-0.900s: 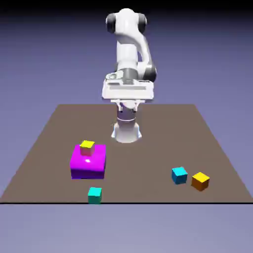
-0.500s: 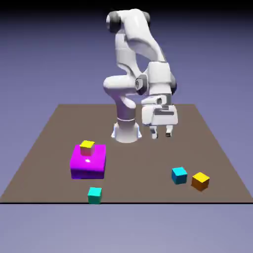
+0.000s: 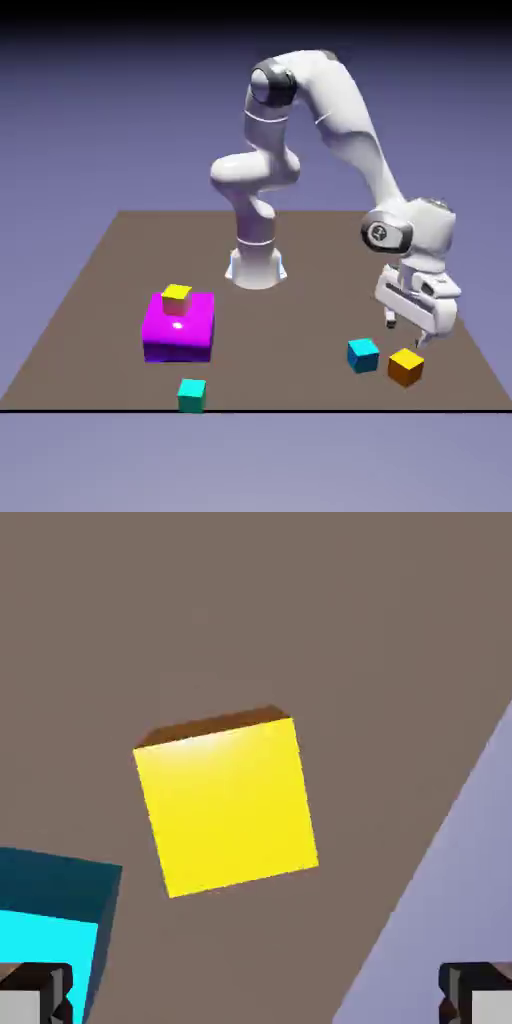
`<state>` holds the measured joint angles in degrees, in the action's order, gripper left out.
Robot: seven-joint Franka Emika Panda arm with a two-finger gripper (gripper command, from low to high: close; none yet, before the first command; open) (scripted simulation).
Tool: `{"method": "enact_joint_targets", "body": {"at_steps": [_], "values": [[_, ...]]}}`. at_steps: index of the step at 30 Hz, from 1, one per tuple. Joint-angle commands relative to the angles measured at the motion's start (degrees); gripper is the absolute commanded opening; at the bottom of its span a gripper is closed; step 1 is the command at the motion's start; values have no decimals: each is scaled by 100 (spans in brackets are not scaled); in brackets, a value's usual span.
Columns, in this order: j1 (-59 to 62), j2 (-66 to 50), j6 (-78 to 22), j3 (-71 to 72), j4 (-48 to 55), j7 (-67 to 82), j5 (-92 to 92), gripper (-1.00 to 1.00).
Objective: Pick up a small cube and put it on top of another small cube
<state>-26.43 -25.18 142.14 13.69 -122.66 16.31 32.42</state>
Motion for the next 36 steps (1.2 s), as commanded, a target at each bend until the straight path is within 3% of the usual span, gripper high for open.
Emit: {"method": "enact_joint_targets", "body": {"at_steps": [1, 6, 7, 13, 36], "values": [[0, 0, 0, 0, 0, 0, 0, 0], [-197, -898, 643, -433, 239, -411, 547, 0], [-197, -898, 643, -434, 239, -411, 547, -100], [55, 139, -47, -118, -86, 3, 0, -100], [1935, 4915, -1661, -4141, -3035, 102, -1, -100]]}}
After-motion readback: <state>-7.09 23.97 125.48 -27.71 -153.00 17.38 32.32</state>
